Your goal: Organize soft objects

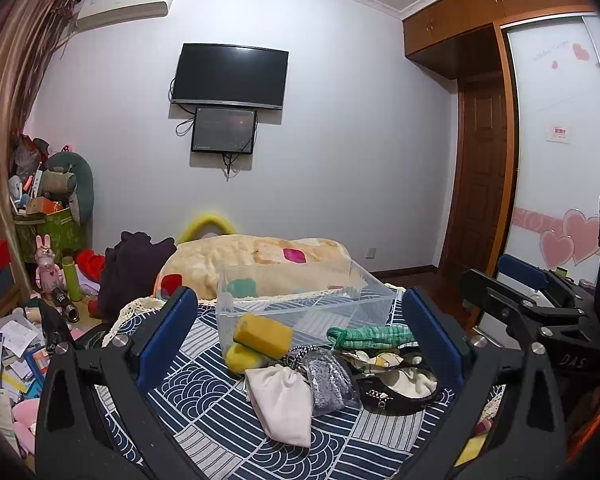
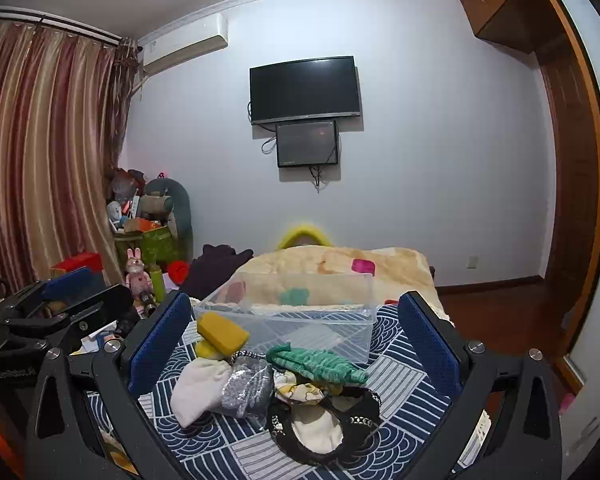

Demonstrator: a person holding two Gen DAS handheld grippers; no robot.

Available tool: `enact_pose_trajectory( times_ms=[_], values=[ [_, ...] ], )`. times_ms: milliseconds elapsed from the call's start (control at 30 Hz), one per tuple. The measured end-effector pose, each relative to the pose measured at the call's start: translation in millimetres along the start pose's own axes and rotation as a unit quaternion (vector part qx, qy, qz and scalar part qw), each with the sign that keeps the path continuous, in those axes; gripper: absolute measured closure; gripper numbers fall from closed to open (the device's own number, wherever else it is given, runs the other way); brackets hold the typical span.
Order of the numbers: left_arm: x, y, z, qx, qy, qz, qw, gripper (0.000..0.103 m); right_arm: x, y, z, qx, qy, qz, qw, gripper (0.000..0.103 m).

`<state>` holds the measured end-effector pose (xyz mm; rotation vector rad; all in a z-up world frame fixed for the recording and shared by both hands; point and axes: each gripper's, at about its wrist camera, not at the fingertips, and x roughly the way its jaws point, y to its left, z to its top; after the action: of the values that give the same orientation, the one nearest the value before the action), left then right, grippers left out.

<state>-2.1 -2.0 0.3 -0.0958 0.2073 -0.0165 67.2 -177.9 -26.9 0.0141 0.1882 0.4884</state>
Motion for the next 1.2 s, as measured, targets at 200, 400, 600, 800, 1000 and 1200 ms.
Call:
enact_pose_trajectory(
  times_ms=[200, 400, 600, 800, 1000, 1200],
  values=[
    [-2.2, -1.5, 1.4, 0.001, -0.002, 0.0, 1.0, 0.0, 1.8, -0.2, -0.7, 0.002, 0.0, 0.003, 1.0, 0.0],
    [-1.8, -1.8, 1.3, -0.001, -0.002, -0.001, 1.0, 0.0, 6.3, -4.1, -4.7, 0.002, -0.001, 0.006, 1.0, 0.0],
    [-1.9, -1.9, 1.7, 0.0, -0.002, -0.002, 1.0, 0.0, 7.2, -4.8, -7.5, 0.002, -0.003, 0.007, 1.0, 0.0],
    [-2.1, -3.5, 1.4, 0.002, -0.003, -0.004, 1.0, 0.0, 7.1, -5.4, -7.5, 0.003, -0.005, 0.008, 1.0, 0.0],
    [-4.9, -3.4, 1.1, 0.001, -0.007, -0.002, 1.0, 0.0, 6.6, -4.8, -7.5, 0.003, -0.005, 0.008, 1.0, 0.0],
    [-5.3, -3.2, 1.2, 0.0, -0.008, -0.001, 1.0, 0.0, 6.9, -4.8, -7.4, 0.003, -0.005, 0.008, 1.0, 0.0]
  ],
)
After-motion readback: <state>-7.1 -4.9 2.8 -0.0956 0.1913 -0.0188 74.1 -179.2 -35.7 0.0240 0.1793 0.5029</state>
